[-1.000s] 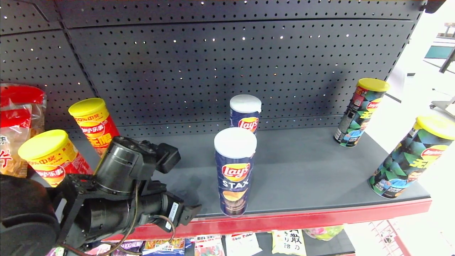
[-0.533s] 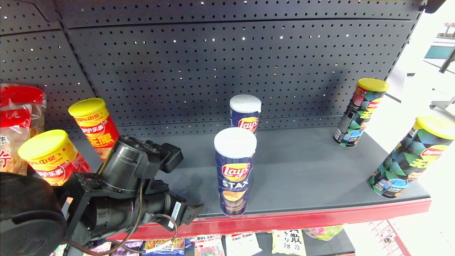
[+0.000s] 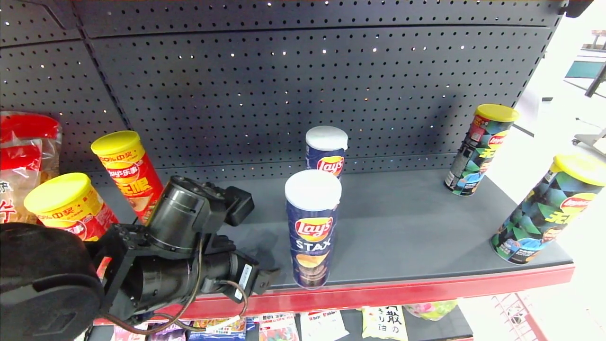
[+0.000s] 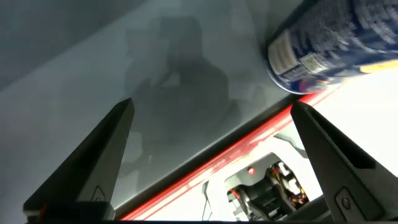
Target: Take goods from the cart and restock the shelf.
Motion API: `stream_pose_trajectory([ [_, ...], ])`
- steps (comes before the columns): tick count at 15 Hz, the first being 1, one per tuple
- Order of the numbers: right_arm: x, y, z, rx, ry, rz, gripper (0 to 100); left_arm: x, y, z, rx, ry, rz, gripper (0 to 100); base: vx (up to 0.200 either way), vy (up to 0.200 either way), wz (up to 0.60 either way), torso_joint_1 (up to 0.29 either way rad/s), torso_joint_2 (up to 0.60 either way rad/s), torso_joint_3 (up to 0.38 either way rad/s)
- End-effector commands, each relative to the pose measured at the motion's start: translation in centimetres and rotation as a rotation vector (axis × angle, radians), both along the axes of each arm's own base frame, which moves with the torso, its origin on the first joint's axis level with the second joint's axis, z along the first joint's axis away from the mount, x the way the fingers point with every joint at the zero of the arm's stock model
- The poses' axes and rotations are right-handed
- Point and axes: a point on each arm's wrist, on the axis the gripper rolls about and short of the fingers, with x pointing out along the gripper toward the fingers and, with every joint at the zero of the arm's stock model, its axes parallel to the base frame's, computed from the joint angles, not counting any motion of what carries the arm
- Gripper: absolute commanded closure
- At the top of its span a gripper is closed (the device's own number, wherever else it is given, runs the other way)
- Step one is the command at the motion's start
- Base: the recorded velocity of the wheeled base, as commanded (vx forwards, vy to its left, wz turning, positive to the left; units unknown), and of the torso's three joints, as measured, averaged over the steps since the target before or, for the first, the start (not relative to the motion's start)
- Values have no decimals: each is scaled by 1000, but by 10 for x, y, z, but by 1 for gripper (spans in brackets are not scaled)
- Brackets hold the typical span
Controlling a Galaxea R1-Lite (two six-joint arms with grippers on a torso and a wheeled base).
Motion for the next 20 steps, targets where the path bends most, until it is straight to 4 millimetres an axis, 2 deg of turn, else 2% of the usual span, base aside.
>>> stream_pose_trajectory([
  [1, 0, 0, 0, 0, -4, -3, 0, 0, -3, -3, 9, 5, -3, 0, 0, 0, 0, 0, 0, 0],
  [8, 0, 0, 0, -1, -3, -3, 0, 5, -5, -12, 57, 11, 29, 0, 0, 0, 0, 0, 0, 0],
  [20, 0, 0, 0, -4, -4, -15, 0, 27, -23, -11, 60, -22, 63, 0, 0, 0, 0, 0, 0, 0],
])
